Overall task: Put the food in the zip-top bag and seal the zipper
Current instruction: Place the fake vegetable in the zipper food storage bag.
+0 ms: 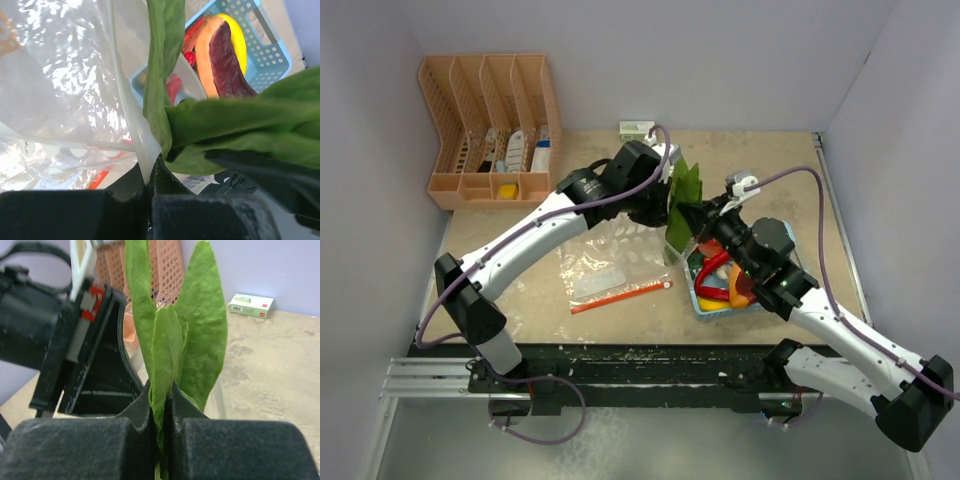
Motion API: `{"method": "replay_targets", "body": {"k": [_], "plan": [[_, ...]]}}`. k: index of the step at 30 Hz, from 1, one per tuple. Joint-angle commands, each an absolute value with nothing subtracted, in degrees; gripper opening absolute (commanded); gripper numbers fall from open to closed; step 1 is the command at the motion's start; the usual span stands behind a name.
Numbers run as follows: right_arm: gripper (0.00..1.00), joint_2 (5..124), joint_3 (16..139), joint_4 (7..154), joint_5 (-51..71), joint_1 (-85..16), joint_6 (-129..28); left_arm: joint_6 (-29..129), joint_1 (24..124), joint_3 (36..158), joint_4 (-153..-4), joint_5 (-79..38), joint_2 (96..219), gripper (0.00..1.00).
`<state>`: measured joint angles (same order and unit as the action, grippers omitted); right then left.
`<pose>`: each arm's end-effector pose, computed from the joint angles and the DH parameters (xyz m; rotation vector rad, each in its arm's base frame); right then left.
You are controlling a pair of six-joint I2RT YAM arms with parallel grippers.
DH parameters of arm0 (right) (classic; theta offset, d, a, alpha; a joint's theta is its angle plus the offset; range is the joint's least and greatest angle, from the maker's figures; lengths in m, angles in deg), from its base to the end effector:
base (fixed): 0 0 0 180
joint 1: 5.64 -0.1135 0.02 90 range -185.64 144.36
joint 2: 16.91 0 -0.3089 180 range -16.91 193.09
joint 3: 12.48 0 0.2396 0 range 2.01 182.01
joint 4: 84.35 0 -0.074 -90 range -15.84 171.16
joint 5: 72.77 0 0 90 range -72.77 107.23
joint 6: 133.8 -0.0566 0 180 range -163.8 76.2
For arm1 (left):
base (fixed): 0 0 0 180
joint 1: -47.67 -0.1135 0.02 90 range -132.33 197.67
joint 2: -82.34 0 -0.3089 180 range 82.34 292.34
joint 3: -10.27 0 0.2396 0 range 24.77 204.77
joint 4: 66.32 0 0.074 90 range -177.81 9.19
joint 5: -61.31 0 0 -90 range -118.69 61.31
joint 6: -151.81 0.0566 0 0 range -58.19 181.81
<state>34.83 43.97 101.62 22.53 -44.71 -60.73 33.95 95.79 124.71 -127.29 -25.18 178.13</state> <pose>0.1552 0.1192 0.3999 -0.1954 1.4129 0.7483 0.2475 -0.2813 0.4096 0.4589 2.3819 -0.7183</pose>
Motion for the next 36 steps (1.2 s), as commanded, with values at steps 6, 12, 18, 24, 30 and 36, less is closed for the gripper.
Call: {"method": "replay_targets", "body": {"k": [6,12,18,24,30,36], "plan": [[0.0,37.34,42.44,103.48,22.62,-48.43,-60.34,33.42,95.92,131.3,-122.2,-24.23,175.77,0.0],[0.0,40.56,43.05,104.17,25.21,-48.38,-61.76,31.34,95.92,128.87,-117.36,-20.66,174.2,0.0],[0.0,45.3,44.32,107.54,19.82,-48.42,-64.49,31.21,95.92,122.32,-109.21,-20.53,168.23,0.0],[0.08,45.47,48.02,106.65,7.91,-48.4,-65.17,32.45,95.92,113.24,-104.66,-18.79,164.36,0.0],[0.0,38.43,47.37,99.41,18.15,-48.3,-72.9,31.07,95.9,100.42,-97.45,-19.93,157.18,0.0],[0.0,33.34,45.61,101.3,26.4,-48.33,-79.49,28.9,95.91,93.47,-93.78,-24.09,152.77,0.0]]}}
